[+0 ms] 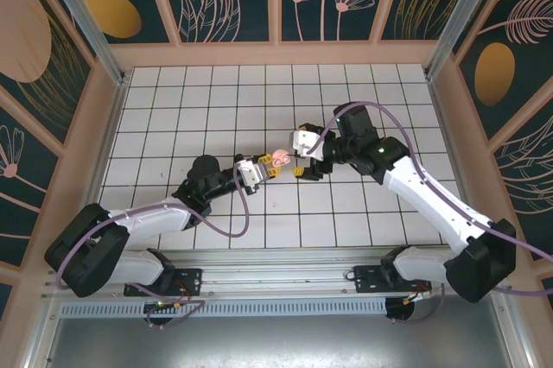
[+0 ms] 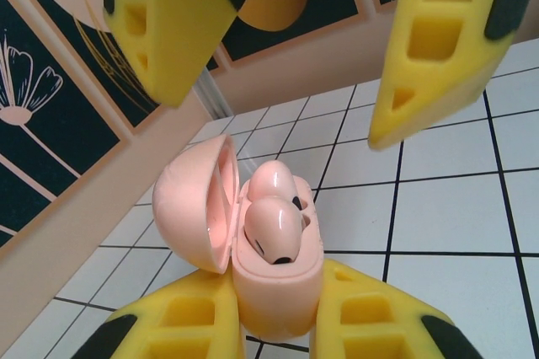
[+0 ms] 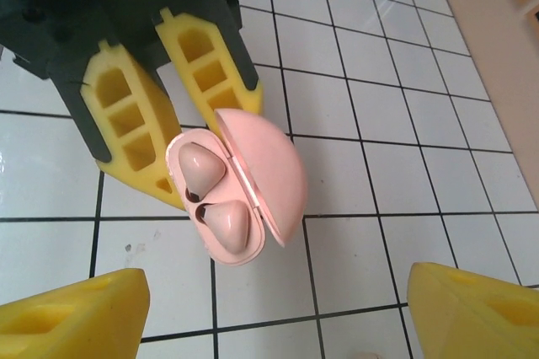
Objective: Insert wireless bluetooth earbuds into charging case
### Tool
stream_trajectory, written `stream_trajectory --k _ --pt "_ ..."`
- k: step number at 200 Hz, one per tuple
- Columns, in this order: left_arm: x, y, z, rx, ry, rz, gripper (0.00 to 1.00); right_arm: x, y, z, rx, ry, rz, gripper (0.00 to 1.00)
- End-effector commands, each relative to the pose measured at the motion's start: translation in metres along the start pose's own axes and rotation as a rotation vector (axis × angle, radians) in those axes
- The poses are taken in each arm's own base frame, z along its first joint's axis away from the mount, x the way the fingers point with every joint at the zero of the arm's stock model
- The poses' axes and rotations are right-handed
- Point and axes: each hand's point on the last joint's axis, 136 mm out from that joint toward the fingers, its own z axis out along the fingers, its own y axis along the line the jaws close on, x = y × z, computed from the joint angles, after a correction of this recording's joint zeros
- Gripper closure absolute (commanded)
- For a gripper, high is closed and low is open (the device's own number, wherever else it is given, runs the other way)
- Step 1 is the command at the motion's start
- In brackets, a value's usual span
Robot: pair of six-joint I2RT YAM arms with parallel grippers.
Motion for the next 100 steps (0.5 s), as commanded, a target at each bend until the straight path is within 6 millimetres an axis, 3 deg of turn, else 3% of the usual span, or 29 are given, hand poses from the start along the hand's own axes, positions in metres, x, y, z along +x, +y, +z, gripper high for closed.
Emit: stream_trajectory --k 1,66,100 --pt "-0.014 0.002 0.003 0.013 -0.040 0.025 0.87 -0.006 -0.003 0.004 -0.027 -0.006 -0.062 0.19" --pt "-0.017 0.002 0.004 0.018 -0.047 0.028 0.87 -0.002 0.005 0.028 -0.109 -0.002 -0.091 0.19" --pt "-0.013 0.004 0.003 0.006 -0.034 0.022 0.87 -0.007 0.013 0.031 -0.142 -0.027 -0.093 0.21"
